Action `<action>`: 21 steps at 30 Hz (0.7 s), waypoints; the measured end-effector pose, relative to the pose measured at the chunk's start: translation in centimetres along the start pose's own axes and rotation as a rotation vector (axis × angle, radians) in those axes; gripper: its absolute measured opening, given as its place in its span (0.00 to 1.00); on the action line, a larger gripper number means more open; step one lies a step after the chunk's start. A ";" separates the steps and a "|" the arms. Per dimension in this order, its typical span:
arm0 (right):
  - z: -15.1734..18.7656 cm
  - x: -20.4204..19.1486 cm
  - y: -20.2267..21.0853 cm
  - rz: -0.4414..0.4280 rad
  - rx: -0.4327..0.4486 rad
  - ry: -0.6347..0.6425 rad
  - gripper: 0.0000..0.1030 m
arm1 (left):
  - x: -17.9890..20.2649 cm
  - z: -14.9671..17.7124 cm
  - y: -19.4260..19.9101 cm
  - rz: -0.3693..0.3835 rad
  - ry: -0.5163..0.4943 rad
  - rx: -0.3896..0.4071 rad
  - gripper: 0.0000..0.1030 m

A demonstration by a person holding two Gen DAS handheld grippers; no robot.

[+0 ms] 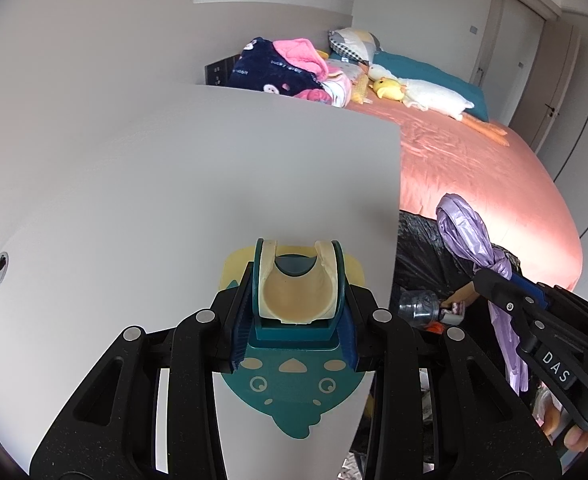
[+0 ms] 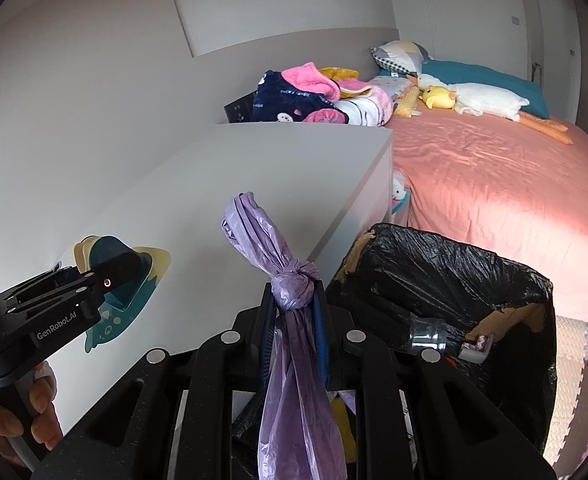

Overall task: Collect trash
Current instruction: 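Lift and carry the teal toy and purple bag over the bin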

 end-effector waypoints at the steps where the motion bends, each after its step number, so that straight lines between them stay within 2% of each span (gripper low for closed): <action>1: 0.0 0.4 0.2 0.006 0.003 -0.007 0.18 | 0.5 -0.1 -0.1 0.006 -0.009 0.000 0.34; 21: 0.7 9.4 4.2 0.121 0.045 -0.147 0.18 | 10.6 0.4 -1.2 0.123 -0.167 -0.032 0.34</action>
Point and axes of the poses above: each gripper's, at about its wrist camera, not at the fingertips, and y roughly against the way its jaws point, x to its right, z to its underside, the point moved 7 cm from there along -y, roughly the way its jaws point, and after that the axes turned 2 degrees about y, right-handed, at the moved point
